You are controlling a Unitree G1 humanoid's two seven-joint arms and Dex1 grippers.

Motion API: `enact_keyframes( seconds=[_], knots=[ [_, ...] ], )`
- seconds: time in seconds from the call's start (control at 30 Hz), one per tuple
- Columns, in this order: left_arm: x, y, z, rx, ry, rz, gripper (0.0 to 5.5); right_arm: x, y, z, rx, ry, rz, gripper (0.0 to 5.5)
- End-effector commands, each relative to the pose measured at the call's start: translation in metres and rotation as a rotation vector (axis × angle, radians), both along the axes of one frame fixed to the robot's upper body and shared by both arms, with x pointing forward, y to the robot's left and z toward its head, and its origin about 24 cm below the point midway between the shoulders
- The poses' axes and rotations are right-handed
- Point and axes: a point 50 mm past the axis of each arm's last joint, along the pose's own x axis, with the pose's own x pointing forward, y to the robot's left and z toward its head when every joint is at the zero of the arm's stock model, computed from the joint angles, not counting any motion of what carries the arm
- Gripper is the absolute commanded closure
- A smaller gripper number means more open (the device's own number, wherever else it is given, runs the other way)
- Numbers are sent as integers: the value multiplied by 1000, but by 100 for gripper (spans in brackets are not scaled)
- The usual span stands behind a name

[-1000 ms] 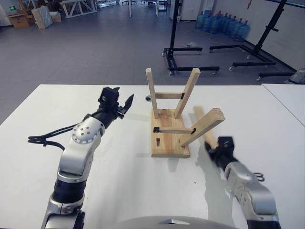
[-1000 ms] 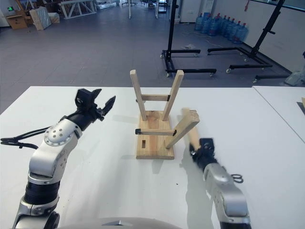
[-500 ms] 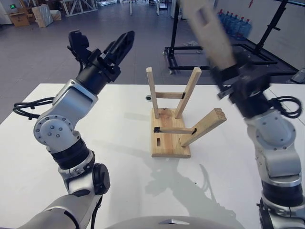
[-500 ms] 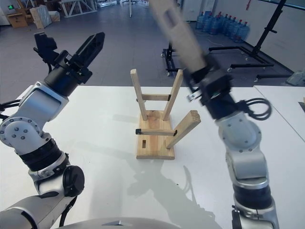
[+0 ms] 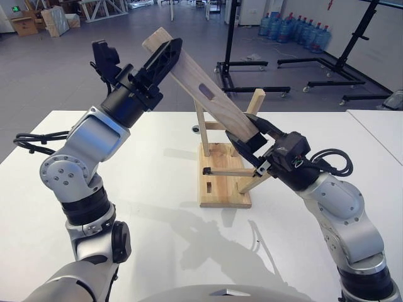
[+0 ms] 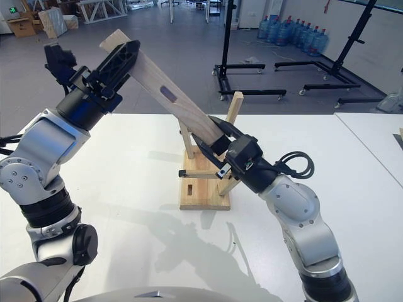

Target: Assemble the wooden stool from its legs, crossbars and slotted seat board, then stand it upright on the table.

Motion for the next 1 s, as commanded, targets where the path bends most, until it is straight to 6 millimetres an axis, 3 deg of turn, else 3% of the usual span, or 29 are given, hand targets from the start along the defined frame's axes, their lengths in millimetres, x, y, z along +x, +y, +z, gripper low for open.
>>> enact_keyframes(
  seconds=[0.03,0.23,0.37,0.47,0.6,0.73,0.83,1.0],
  knots=[
    [-2,-3,-2,39,-11,-12,338,-2,4,1,-1,7,25,345],
    [-5,1,8,-110,-11,-75,434,-3,6,-4,-24,26,24,345],
    [-11,11,12,-152,-16,-113,448,-3,6,-6,-19,40,24,345],
    [-8,11,2,13,-16,-57,449,-2,6,-6,-13,34,7,345],
    [0,23,9,-31,-43,65,449,-2,6,-6,32,53,2,263],
    [15,48,16,-103,-38,262,449,1,7,-6,54,58,-6,252],
    [22,57,9,84,-43,398,449,6,4,9,238,86,-33,252],
    [25,52,-20,417,-62,457,449,16,-9,67,637,122,40,252]
  ],
)
